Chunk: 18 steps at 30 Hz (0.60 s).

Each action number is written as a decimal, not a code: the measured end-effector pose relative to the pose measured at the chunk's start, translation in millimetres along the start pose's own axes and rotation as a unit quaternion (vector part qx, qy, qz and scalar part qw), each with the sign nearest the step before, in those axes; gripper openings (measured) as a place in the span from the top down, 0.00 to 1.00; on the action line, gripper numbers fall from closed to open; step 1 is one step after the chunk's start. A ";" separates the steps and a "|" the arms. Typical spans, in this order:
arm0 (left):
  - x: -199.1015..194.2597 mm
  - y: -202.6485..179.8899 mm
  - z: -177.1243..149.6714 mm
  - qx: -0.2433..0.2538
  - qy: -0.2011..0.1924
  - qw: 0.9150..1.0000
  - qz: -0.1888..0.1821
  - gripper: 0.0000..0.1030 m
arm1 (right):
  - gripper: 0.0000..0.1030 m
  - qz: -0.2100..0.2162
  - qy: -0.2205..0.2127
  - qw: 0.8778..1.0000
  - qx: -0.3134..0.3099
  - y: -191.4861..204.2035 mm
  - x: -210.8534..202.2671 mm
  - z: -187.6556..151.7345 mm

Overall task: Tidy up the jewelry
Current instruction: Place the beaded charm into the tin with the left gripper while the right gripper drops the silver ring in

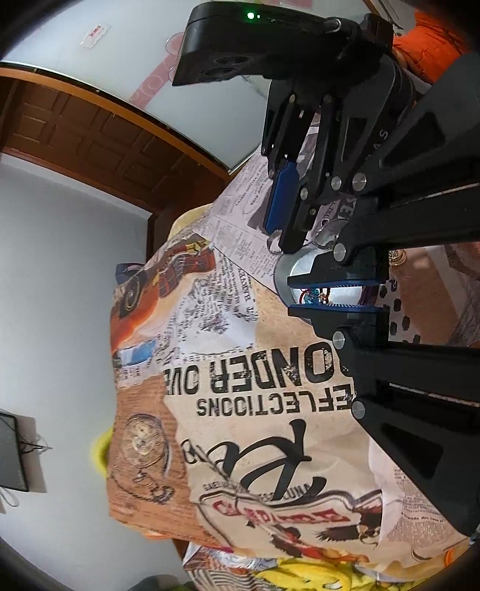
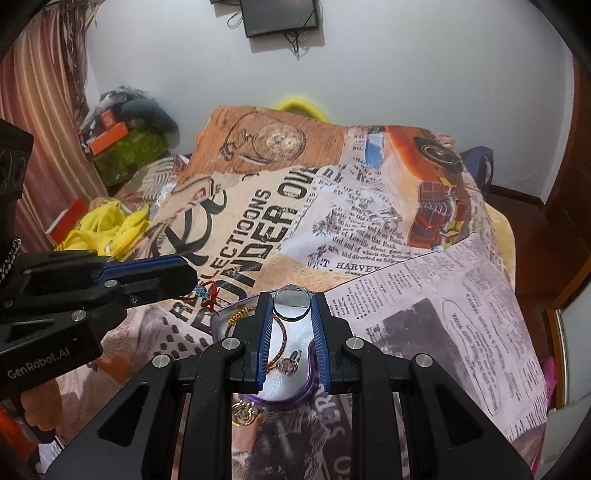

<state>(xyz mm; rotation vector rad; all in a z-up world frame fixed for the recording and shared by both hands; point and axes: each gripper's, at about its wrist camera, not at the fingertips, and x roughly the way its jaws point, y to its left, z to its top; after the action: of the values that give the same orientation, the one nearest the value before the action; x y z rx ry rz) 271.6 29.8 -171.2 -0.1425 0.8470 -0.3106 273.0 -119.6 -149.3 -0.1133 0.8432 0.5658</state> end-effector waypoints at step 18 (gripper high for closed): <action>33.8 5.3 -7.0 -0.006 0.052 0.999 -0.015 0.94 | 0.81 0.002 0.047 0.999 -0.019 -0.3 26.6 -3.8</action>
<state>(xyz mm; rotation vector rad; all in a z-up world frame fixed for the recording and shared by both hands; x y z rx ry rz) 288.4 23.8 -201.2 -0.1518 0.9509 -0.3421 284.6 -109.7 -171.4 -0.1736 0.9244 0.5847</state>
